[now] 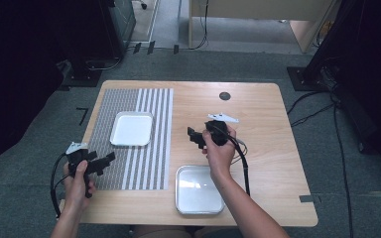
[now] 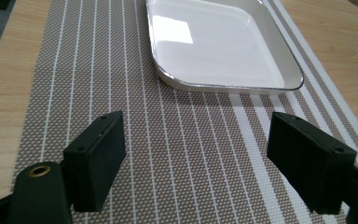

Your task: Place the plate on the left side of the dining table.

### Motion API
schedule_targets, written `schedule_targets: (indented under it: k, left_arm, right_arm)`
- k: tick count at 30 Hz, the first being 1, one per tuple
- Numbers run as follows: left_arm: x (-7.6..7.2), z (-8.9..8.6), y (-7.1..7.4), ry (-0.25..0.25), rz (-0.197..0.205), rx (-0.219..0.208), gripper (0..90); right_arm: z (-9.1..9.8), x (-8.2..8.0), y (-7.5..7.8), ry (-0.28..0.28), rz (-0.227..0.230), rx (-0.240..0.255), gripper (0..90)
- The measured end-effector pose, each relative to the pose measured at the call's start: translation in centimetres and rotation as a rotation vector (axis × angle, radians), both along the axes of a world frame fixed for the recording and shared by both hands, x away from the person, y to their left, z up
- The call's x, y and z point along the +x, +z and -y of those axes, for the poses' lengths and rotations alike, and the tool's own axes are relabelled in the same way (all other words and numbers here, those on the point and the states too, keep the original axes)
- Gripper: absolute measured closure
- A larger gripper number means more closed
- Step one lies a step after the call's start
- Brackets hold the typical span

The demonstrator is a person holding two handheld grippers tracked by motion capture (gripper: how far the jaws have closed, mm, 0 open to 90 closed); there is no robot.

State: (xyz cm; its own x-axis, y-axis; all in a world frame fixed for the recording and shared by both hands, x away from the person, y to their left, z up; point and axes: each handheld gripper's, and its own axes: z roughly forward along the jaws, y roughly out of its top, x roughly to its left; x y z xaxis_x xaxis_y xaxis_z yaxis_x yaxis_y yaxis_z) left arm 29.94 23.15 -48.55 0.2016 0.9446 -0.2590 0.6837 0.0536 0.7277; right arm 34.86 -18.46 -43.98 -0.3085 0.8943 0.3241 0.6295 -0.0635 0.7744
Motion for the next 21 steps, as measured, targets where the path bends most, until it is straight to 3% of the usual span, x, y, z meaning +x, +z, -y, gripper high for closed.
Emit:
schedule_targets:
  k: [8, 17, 21]
  left_arm:
    - [-1.3, 0.0, -0.2, 0.001, 0.015, 0.025, 18.8]
    - [-3.9, -0.4, 0.0, 0.007, 0.08, 0.026, 9.0]
    - [-4.8, -0.2, -0.3, 0.02, 0.094, 0.065, 6.7]
  right_arm:
    - [1.9, -1.8, -0.3, -0.011, 0.014, -0.034, 21.2]
    - [4.2, -3.4, -1.3, -0.044, 0.015, -0.043, 21.2]
    - [5.4, -4.4, -1.9, -0.061, 0.021, -0.049, 21.2]
